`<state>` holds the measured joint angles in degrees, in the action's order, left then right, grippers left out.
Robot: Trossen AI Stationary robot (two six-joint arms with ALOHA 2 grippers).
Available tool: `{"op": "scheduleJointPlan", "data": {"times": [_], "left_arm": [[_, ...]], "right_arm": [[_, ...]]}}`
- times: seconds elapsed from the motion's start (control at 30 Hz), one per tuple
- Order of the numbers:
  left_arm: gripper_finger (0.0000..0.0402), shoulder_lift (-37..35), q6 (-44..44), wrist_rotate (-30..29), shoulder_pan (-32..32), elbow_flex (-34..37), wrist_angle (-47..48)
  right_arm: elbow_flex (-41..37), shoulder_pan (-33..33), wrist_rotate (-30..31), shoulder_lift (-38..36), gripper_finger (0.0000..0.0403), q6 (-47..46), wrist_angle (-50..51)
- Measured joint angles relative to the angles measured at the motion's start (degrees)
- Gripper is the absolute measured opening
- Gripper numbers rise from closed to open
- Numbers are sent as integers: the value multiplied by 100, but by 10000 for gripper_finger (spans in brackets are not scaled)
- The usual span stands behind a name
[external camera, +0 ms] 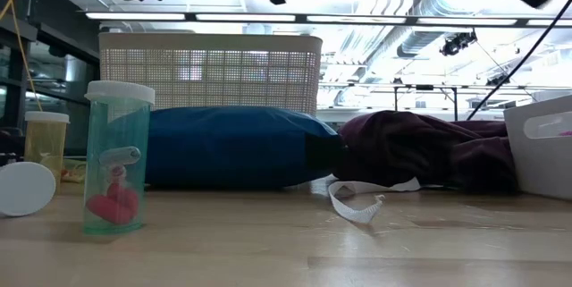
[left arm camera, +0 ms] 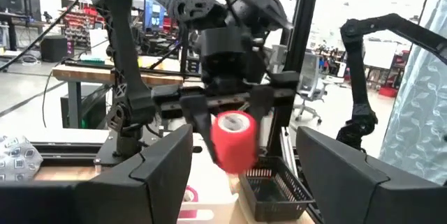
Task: Pick & Place Medicine items
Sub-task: Put the red bandage into the white bin
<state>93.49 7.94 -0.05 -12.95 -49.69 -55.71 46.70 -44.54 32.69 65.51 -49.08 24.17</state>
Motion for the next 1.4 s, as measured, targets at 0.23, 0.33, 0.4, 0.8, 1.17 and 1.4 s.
{"op": "scheduleJointPlan", "data": {"times": [0.23, 0.33, 0.4, 0.8, 1.17, 1.4], "left_arm": [[246, 2, 0, 0, -13, 0, 125], [246, 2, 0, 0, -13, 0, 125], [246, 2, 0, 0, -13, 0, 125], [246, 2, 0, 2, -9, 0, 127], [246, 2, 0, 2, -9, 0, 129], [246, 2, -2, 2, -9, 0, 129]], "right_arm": [[0, -512, -692, -211, 200, -2231, 1783], [0, -737, -1084, -130, 200, -3148, 2314], [0, -871, -1368, -49, 200, -3598, 2538], [-2, -1403, -1981, 576, 200, -4861, 3151], [-1, -1398, -2601, 1284, 200, -4880, 3420], [-2, -1396, -2687, 1482, 200, -4876, 3469]]}}
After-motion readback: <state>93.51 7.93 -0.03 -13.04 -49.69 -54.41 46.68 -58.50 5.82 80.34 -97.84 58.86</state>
